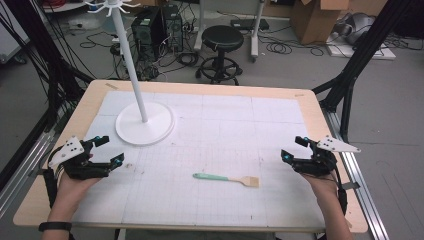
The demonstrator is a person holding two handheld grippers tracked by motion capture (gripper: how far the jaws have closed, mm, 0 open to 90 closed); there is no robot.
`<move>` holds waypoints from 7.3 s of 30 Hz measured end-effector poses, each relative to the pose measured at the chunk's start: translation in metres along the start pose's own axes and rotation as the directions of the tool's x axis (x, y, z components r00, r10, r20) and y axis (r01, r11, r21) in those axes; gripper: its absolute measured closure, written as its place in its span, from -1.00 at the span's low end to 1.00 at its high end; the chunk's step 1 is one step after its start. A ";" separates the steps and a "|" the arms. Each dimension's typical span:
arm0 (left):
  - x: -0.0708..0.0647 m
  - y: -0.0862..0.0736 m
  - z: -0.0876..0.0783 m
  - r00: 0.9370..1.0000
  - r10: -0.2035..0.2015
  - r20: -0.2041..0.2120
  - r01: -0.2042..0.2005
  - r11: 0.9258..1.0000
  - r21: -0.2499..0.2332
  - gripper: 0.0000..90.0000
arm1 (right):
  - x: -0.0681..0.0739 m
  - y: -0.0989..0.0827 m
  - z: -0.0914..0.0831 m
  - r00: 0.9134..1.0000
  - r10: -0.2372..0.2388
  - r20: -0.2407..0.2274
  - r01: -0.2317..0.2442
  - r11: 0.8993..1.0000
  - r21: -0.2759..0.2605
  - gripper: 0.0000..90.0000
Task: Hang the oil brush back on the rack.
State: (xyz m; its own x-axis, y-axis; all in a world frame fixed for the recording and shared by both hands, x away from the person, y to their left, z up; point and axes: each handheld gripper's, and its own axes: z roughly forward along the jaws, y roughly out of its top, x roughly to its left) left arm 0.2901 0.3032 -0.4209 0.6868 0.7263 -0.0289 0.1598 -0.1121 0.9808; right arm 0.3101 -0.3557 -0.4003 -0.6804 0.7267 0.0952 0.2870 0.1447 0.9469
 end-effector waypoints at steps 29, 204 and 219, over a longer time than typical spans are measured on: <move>-0.004 -0.004 0.007 0.999 0.017 0.040 -0.019 0.999 0.051 -0.73 | 0.071 0.005 0.102 0.922 -0.126 -0.367 0.225 0.943 0.243 -0.65; -0.003 0.000 0.003 0.999 0.017 0.048 -0.016 1.000 -0.017 -0.70 | 0.181 0.264 0.237 0.961 -0.161 -0.225 0.095 0.956 -0.278 0.82; -0.002 -0.001 0.003 0.999 0.014 0.048 -0.014 1.000 -0.016 -0.70 | 0.178 0.260 0.235 0.965 -0.166 -0.201 0.121 0.968 -0.219 0.28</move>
State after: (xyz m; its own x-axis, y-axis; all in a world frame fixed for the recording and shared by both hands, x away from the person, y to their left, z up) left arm 0.2907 0.2991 -0.4220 0.7224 0.6910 -0.0242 0.1393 -0.1112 0.9840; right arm 0.4222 -0.0305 -0.2090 -0.8401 0.5424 -0.0034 0.0480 0.0806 0.9956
